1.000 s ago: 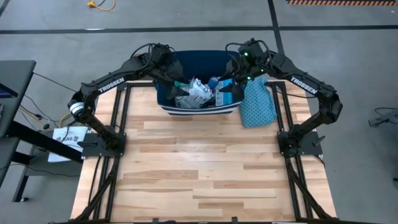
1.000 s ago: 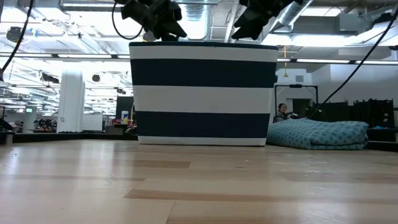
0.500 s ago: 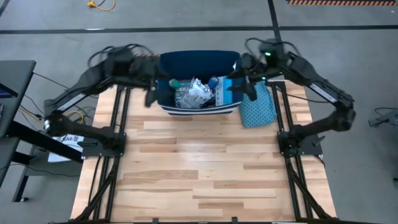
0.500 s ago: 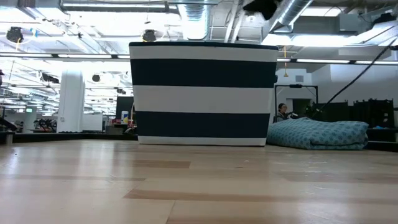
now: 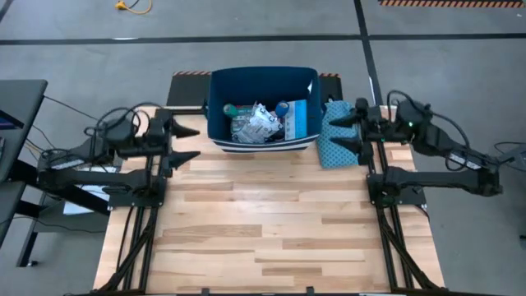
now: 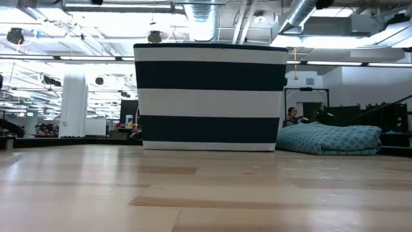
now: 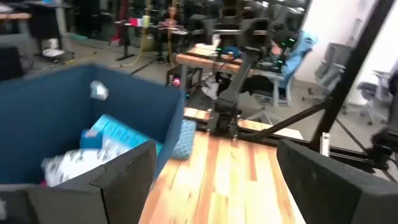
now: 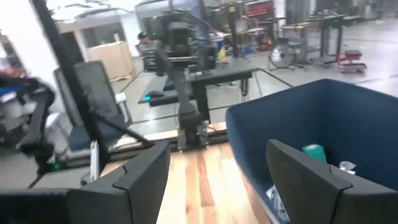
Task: Pick & place medical supplies in basket/bin
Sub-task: Return to Home Position
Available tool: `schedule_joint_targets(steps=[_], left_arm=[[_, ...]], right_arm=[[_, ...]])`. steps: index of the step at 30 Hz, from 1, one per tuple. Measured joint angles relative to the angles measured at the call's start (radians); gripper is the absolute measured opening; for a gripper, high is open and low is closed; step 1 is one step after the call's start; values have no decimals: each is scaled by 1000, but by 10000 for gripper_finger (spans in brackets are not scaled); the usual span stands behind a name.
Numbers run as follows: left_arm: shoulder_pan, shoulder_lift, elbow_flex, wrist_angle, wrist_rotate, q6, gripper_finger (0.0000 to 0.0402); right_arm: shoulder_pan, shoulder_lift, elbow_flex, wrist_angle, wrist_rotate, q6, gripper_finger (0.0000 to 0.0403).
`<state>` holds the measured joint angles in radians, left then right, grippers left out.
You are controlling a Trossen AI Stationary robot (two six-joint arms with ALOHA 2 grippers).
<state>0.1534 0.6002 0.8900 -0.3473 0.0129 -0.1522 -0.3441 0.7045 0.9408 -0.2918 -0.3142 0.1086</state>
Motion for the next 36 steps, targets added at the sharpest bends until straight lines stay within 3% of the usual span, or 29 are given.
schedule_joint_targets(steps=[4, 9, 15, 20, 24, 29, 36], left_arm=[[-21, -132, -194, 55, -81, -54, 323], [-49, -269, -387, 146, -80, -79, 323], [-70, -454, -534, 177, -76, -98, 323], [-87, -602, -606, 129, -74, -100, 323], [-88, -586, -617, 50, -64, -115, 323], [-89, -599, -650, 92, -4, -149, 323], [-89, -599, -698, 138, 34, -176, 323]], right_arm=[[58, -82, -89, 11, 31, -23, 260], [139, -160, -190, 80, 139, 28, 260], [267, -232, -326, 216, 238, 51, 260], [373, -276, -411, 236, 414, 87, 260], [455, -287, -478, 278, 498, 102, 260], [565, -287, -578, 372, 569, 98, 260], [672, -356, -731, 485, 586, 52, 260]])
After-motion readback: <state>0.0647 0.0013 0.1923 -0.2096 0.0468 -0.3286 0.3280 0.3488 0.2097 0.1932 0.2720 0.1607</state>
